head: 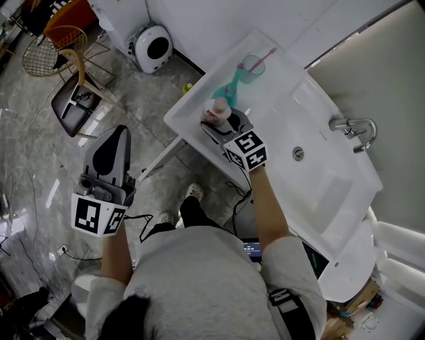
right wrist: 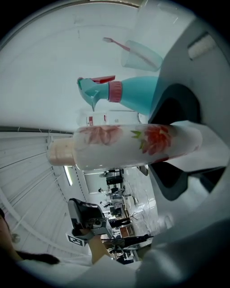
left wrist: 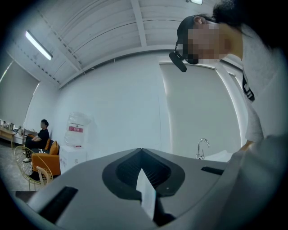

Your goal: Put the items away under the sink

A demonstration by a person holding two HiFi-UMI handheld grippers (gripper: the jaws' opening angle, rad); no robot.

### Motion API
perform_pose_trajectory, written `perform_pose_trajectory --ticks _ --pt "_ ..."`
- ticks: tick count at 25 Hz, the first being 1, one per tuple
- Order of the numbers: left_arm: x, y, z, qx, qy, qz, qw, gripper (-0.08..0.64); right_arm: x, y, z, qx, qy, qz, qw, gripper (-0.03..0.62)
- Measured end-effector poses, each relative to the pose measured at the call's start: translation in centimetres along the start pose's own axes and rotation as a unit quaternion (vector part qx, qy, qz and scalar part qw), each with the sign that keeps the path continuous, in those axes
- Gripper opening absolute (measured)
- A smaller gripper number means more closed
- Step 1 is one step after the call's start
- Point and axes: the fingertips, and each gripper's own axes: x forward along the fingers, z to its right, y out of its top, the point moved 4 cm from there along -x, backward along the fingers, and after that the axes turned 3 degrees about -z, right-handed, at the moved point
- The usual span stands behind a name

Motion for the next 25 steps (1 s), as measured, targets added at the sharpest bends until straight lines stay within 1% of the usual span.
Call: perform_pose_trajectory --ticks 4,11,16,20,25 --pt "-0.2 0.0 -0.1 0.001 0.004 -0.001 1.0 0.006 0.0 0.1 -0.1 -0.013 -0.012 0.011 1.0 0.253" --pt "-1.5 0.2 -0.4 0.005 0.007 0.002 1.0 0.006 -0.7 0.1 -0.7 0.0 -0.068 0.038 0.997 0.242" --pt "-3.1 0.7 -0.8 0.006 0.006 0.008 0.9999 0.006 -2.5 2.4 -1.9 0.027 -0.088 0.087 0.992 0.242" --pt "-4.7 1.0 -0.7 0.008 -0.003 0.013 0.9999 0.006 -4.2 4.6 -3.9 0.025 -0.1 0.107 0.989 0.242" --pt "-7.6 1.4 -1.0 0.007 -0.019 0.021 0.9996 0.006 -6.1 6.3 -7.7 0.019 -0.119 0.122 0.985 0.242"
